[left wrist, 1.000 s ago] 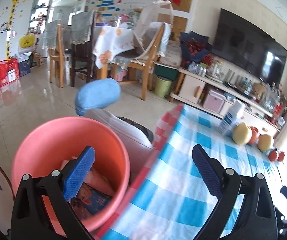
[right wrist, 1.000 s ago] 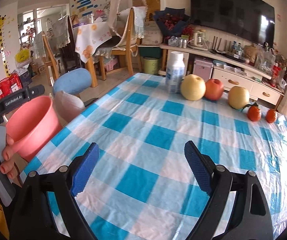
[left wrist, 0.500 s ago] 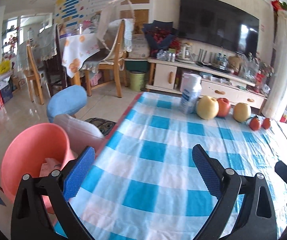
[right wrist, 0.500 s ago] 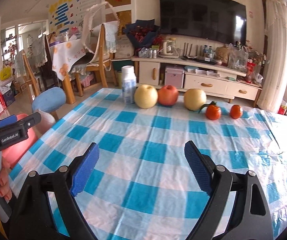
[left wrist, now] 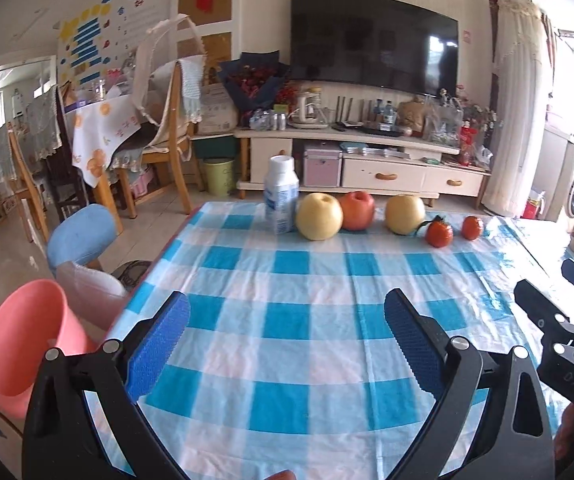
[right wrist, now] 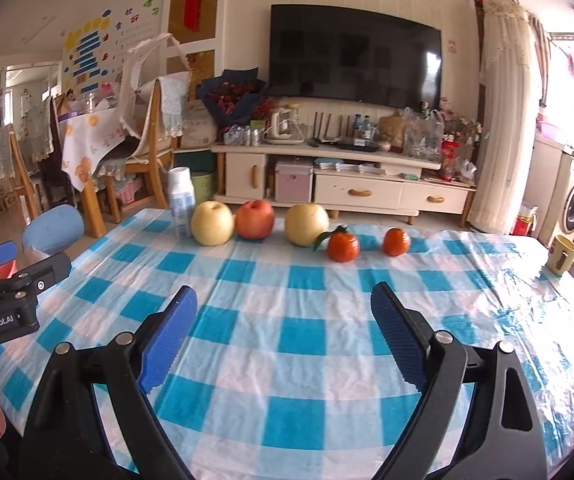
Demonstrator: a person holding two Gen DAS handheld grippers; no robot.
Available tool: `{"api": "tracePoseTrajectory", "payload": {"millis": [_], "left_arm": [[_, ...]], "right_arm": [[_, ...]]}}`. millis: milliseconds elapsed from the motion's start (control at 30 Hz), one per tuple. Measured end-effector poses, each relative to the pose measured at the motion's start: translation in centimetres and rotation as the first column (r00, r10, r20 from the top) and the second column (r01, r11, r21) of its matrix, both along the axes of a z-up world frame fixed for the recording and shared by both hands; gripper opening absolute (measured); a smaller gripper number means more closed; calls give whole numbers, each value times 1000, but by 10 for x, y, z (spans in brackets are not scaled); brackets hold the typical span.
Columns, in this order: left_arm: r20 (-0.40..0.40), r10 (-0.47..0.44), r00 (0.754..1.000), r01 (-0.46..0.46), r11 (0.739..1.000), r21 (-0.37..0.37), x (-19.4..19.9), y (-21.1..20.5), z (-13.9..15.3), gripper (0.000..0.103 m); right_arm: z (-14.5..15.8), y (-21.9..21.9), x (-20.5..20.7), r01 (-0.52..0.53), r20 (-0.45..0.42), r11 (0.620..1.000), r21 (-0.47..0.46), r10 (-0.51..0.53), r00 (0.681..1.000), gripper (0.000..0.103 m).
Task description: Collect trash
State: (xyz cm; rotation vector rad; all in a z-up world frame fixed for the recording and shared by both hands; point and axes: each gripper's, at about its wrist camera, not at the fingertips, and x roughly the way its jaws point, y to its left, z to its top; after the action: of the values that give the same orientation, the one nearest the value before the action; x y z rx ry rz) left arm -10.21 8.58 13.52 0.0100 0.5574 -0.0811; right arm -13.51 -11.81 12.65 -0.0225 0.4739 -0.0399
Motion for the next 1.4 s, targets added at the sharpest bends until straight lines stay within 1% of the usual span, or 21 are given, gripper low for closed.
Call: {"api": "tracePoseTrajectory", "payload": {"millis": [33, 267, 500, 600, 933, 1200, 1400], "left_arm": [[4, -11, 1000, 11, 1000, -11, -1, -6, 3, 97], [19, -44, 999, 44, 998, -37, -1, -37, 15, 97], [34, -58, 998, 59, 998, -21, -1, -60, 21, 97], [30, -63, 998, 64, 998, -26, 1, -68, 23, 97], [47, -75, 996, 74, 997, 18, -1, -89, 26, 97], [45, -72, 996, 71, 997, 24, 0, -92, 26, 97], [42, -70, 997, 69, 997, 34, 1, -95, 24, 97]], "right_arm": [[1, -5, -2, 12, 8, 1000, 0, -12, 1000, 92], [5, -36, -8, 79, 40, 997, 5, -79, 996, 92], [7, -57, -13, 133, 66, 991, -12, -132, 989, 96], [8, -63, -15, 142, 74, 990, -5, -141, 987, 96], [12, -75, -21, 163, 99, 987, 8, -163, 982, 96], [11, -75, -22, 159, 109, 987, -13, -156, 982, 96], [8, -74, -19, 153, 96, 988, -18, -151, 984, 96]]}}
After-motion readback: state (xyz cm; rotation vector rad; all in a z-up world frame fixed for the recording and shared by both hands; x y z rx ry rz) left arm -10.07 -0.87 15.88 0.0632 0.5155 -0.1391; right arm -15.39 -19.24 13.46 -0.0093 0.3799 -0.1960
